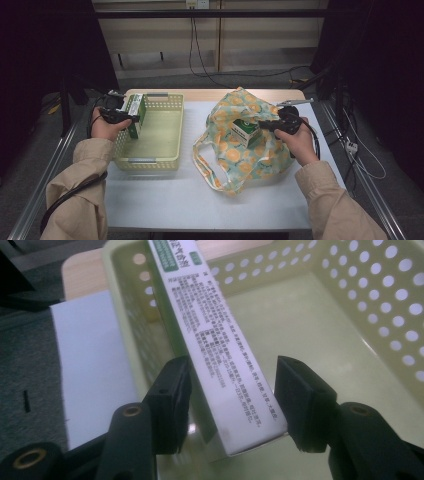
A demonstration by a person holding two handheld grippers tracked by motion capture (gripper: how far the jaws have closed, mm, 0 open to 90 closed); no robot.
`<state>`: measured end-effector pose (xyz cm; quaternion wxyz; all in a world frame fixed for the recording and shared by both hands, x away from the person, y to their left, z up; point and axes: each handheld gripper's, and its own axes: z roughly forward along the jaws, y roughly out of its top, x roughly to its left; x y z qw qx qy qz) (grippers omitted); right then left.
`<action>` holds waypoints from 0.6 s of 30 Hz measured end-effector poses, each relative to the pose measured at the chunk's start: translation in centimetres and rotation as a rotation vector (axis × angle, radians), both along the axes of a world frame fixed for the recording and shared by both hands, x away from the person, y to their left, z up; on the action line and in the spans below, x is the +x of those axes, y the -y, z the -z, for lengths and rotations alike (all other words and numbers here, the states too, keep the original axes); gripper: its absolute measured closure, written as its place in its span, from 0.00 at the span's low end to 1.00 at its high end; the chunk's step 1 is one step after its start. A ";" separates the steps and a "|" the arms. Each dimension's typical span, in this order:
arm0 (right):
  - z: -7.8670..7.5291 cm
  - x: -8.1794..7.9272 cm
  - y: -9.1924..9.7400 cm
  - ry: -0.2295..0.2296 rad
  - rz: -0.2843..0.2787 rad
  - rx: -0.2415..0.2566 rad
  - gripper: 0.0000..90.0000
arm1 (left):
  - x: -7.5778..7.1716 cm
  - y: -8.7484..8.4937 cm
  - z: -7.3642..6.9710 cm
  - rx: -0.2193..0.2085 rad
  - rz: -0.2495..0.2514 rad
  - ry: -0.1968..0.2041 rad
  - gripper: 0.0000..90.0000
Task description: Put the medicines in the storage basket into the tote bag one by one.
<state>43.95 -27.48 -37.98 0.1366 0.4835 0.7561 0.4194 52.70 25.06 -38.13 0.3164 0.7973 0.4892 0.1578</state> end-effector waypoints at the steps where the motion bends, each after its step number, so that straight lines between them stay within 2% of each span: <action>1: 0.0 0.0 0.0 0.001 0.000 0.000 0.99 | 0.0 0.3 0.1 0.001 -0.003 -0.002 0.56; 2: 0.0 0.0 0.1 0.001 0.000 0.000 0.99 | 0.0 0.5 0.1 0.004 -0.002 -0.007 0.56; 5: 0.0 0.0 0.2 0.000 0.007 -0.002 0.99 | -0.1 1.4 -0.2 0.047 -0.006 0.003 0.59; 7: 0.0 0.0 0.3 0.000 0.007 0.000 0.99 | -0.2 1.3 -0.7 0.042 -0.009 0.018 0.65; 8: -0.1 0.0 0.3 0.001 0.008 0.001 0.99 | -0.3 1.2 -1.0 -0.011 0.000 0.015 0.70; 9: -0.1 0.0 0.3 0.003 0.007 -0.001 0.99 | -0.4 1.1 -1.4 -0.026 -0.001 0.016 0.70; 11: -0.2 -0.1 0.3 0.006 0.007 0.000 0.99 | -0.7 1.2 -2.2 -0.026 0.001 0.030 0.70; 13: -0.2 -0.1 0.3 0.006 0.008 -0.001 0.99 | -1.0 1.3 -3.1 -0.060 0.022 0.038 0.70; 15: -0.2 -0.1 0.4 0.005 0.010 -0.001 0.99 | -1.4 1.5 -4.1 -0.062 0.044 0.055 0.70; 18: -0.3 -0.1 0.3 0.001 0.011 -0.002 0.99 | -2.1 2.0 -5.7 -0.101 0.098 0.069 0.70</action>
